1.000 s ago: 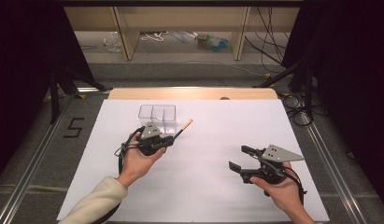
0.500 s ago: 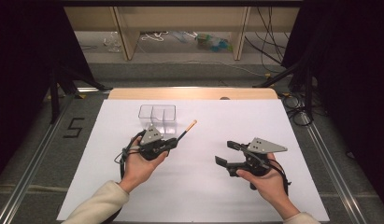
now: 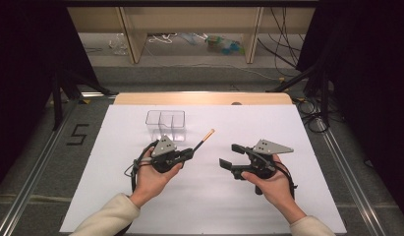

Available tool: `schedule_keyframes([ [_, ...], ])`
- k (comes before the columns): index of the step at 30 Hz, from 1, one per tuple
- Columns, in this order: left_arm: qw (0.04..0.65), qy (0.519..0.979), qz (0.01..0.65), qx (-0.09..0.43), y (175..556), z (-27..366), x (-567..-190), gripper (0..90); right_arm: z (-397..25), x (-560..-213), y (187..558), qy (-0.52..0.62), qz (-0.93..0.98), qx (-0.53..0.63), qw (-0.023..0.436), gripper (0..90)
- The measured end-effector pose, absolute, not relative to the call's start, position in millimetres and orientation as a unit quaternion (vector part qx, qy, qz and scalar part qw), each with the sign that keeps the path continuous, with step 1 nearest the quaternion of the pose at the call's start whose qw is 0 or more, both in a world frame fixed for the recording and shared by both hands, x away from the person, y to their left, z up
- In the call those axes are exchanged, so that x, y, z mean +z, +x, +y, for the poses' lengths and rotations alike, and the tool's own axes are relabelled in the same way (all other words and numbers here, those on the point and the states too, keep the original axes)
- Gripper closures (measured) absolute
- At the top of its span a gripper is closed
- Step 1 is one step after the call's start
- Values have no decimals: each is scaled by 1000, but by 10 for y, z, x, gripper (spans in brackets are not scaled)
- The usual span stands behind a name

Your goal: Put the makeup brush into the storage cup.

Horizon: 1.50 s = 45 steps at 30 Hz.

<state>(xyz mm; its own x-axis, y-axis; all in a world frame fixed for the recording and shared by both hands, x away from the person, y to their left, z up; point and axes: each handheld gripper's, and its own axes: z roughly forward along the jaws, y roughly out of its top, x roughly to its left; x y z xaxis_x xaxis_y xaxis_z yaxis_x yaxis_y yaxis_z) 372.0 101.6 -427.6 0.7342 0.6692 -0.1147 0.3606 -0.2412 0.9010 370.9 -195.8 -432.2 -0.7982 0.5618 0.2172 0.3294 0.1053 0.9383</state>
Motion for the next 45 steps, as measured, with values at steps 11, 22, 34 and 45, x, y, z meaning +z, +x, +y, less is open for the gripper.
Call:
schedule_keyframes([
  [11, 525, 771, 326, 150, 3676, 951, -4269, 842, -1821, -4339, 3845, 308, 733, 601, 80, 266],
  [22, 530, 771, 320, 147, 3637, 893, -4268, 843, -1694, -4379, 3962, 323, 723, 608, 57, 309],
  [34, 532, 772, 315, 149, 3636, 878, -4272, 842, -1573, -4399, 4041, 334, 710, 619, 46, 367],
  [45, 532, 771, 317, 146, 3627, 836, -4293, 842, -1491, -4388, 4083, 329, 704, 628, 41, 527],
])
